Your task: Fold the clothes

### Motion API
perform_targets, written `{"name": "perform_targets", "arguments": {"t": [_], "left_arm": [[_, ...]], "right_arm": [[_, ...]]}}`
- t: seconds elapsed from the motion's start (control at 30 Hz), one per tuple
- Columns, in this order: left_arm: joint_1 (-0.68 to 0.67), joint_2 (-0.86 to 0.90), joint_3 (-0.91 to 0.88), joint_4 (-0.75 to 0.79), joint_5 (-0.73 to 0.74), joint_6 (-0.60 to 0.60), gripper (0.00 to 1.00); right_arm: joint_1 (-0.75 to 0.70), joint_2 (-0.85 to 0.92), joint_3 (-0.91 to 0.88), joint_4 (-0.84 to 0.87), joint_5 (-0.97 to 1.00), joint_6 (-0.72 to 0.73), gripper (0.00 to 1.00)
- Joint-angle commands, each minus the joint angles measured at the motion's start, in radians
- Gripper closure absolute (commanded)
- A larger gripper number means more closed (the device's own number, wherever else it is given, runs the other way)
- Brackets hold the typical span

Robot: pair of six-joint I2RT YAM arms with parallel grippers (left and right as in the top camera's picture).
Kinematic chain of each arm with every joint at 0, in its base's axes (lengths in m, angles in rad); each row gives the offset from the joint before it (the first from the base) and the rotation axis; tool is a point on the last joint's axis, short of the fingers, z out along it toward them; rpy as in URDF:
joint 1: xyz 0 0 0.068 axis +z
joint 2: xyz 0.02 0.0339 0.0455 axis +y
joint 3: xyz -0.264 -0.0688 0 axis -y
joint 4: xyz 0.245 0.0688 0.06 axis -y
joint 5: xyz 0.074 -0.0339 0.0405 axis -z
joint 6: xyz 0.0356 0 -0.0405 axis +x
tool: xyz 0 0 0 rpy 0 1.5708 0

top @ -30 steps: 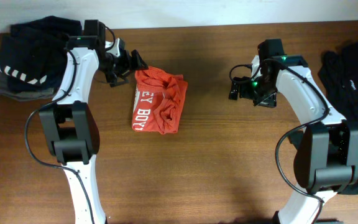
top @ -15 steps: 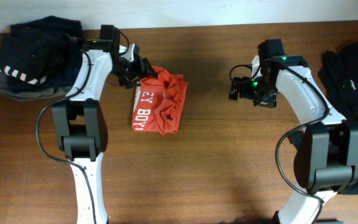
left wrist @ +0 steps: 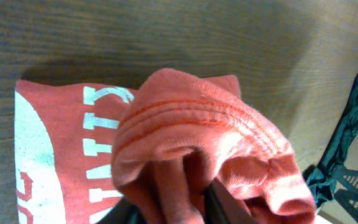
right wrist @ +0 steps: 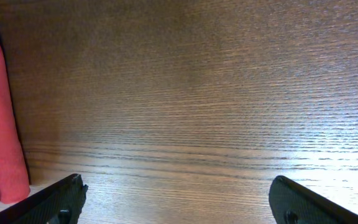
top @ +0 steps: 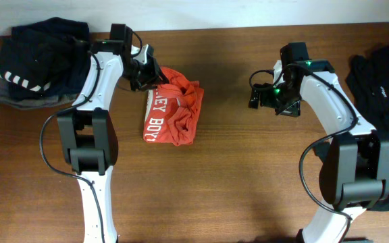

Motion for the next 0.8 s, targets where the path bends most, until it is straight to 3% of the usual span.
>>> {"name": "perform_targets", "arguments": {"t": [0.0,0.1,0.53,0.6,0.7,0.77], "left_arm": [[-0.02,-0.021,0.046,-0.015,0.027,0.008,0.75],[-0.046,-0.021,0.046,-0.015,0.077,0.008,0.8],[-0.216,-0.021,0.046,0.01,0.041,0.036,0.78],[-0.24,-0.021,0.052,0.017,0.04,0.084,0.65],[-0.259,-0.022,0.079,0.016,0.04,0.149,0.25],[-0.261,-0.022,0.121,-0.011,0.034,0.188,0.06]], "right_arm": [[0.005,-0.014,0.01,0.006,-0.002,0.003,0.01],[0.005,-0.011,0.01,0.011,-0.002,0.003,0.01],[0.005,-0.01,0.01,0.018,-0.002,0.003,0.01],[0.005,-0.01,0.01,0.018,-0.002,0.003,0.01],[0.005,-0.01,0.01,0.018,-0.002,0.003,0.01],[0.005,-0.01,0.01,0.018,-0.002,0.003,0.01]]}}
